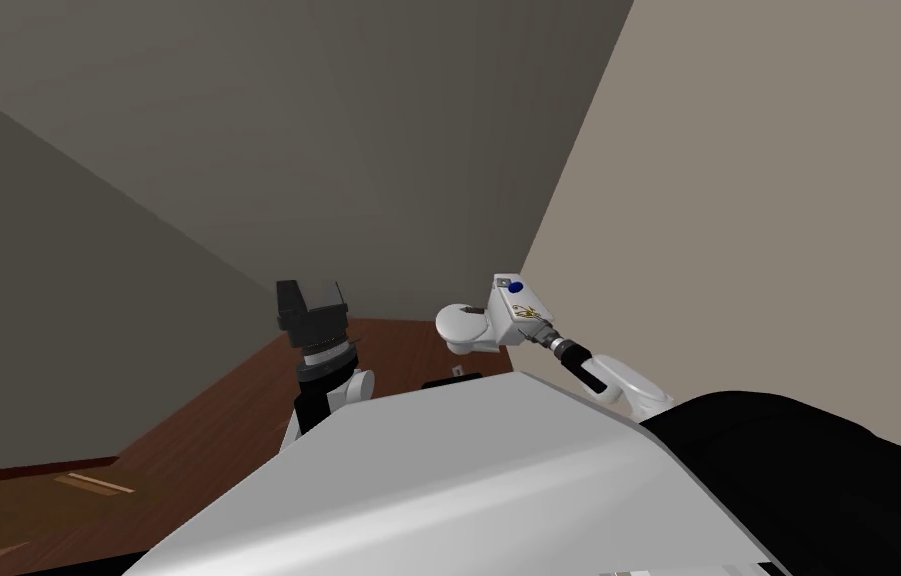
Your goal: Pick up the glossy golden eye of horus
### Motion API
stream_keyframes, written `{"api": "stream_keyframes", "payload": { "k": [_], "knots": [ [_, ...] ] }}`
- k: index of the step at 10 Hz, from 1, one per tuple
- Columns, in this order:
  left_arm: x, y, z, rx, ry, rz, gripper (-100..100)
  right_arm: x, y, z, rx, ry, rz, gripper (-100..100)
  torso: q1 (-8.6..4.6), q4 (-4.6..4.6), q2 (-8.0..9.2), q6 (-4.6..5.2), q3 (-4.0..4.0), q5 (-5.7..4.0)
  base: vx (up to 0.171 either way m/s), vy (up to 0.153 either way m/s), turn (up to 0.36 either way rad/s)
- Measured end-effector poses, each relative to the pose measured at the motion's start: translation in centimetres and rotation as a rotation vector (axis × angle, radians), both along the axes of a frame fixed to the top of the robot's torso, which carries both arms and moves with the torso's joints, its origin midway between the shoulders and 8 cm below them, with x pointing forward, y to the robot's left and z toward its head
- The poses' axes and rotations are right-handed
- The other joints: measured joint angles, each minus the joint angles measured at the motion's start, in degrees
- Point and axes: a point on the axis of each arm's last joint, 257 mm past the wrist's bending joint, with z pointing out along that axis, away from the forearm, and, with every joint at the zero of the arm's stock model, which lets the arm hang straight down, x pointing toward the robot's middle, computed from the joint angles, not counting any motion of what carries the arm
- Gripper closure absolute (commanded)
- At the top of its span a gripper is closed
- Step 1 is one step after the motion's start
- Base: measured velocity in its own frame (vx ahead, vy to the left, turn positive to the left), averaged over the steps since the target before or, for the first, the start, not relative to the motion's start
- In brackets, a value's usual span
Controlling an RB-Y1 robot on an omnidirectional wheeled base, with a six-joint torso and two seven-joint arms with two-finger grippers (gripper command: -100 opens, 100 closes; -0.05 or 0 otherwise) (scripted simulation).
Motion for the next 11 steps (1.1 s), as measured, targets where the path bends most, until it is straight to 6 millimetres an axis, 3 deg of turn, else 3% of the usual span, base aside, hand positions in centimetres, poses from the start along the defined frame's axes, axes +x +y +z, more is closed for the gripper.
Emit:
{"api": "stream_keyframes", "payload": {
  "k": [10, 11],
  "knots": [
    [0.0, 0.0, 0.0, 0.000, 0.000, 0.000, 0, -2.5, -7.9, -2.1, -0.491, 0.174, 0.153, -100, -0.02, 0.01, 0.06, 0.02, 0.03, -0.01, 0.027, 0.005, 0.077],
    [0.0, 0.0, 0.0, 0.000, 0.000, 0.000, 0, -2.5, -7.9, -2.1, -0.497, 0.175, 0.155, 0, -0.03, 0.02, 0.11, 0.04, 0.06, -0.02, 0.000, 0.000, 0.000]
  ]
}}
